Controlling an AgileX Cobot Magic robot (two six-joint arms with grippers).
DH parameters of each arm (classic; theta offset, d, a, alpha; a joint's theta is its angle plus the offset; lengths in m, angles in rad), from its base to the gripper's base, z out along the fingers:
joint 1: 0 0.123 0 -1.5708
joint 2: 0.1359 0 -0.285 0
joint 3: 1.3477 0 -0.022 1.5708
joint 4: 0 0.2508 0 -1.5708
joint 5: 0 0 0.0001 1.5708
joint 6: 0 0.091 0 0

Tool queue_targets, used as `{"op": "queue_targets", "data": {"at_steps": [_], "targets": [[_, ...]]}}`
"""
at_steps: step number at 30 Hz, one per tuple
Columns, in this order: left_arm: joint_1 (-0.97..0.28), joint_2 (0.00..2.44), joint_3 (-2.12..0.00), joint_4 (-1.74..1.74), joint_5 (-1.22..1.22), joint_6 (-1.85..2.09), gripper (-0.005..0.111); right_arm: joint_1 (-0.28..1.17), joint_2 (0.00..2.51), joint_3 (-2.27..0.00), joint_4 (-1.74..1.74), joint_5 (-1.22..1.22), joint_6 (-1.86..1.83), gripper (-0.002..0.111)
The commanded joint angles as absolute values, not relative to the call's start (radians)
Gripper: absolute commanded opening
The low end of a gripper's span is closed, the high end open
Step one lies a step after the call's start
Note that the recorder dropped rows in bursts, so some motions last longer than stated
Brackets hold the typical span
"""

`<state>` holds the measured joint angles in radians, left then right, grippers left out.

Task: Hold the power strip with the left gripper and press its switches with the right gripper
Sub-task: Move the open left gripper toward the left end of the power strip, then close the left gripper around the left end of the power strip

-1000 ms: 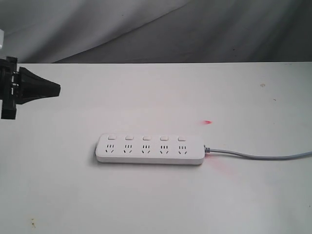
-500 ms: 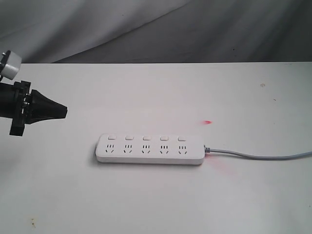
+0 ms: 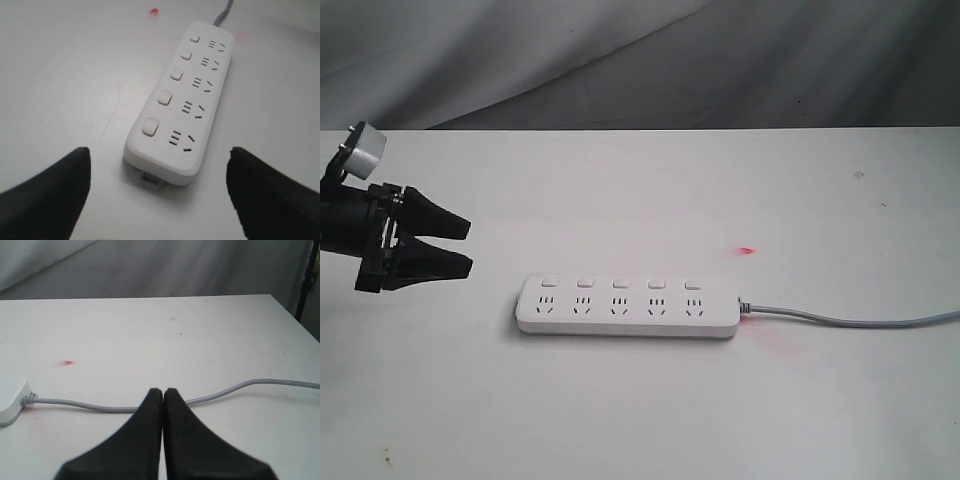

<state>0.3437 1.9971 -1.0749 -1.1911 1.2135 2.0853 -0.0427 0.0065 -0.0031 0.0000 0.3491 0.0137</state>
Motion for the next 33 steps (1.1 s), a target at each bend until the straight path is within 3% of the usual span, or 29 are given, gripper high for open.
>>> {"op": "queue_targets", "data": {"at_steps": [1, 15, 21, 33], "targets": [[0.337, 2.05, -1.076, -1.192, 1.221, 2.094, 0.075, -0.049, 0.0, 0.0, -0.015, 0.348, 0.011, 0.0], [0.217, 2.082, -1.134, -1.156, 1.221, 2.094, 0.075, -0.049, 0.0, 0.0, -0.015, 0.348, 0.011, 0.0], [0.205, 2.169, -1.199, -1.144, 1.221, 2.094, 0.082, -0.049, 0.0, 0.0, -0.015, 0.348, 0.011, 0.0], [0.198, 2.213, -1.251, -1.142, 1.221, 2.094, 0.082, -0.049, 0.0, 0.0, -0.015, 0.348, 0.013, 0.0]]}}
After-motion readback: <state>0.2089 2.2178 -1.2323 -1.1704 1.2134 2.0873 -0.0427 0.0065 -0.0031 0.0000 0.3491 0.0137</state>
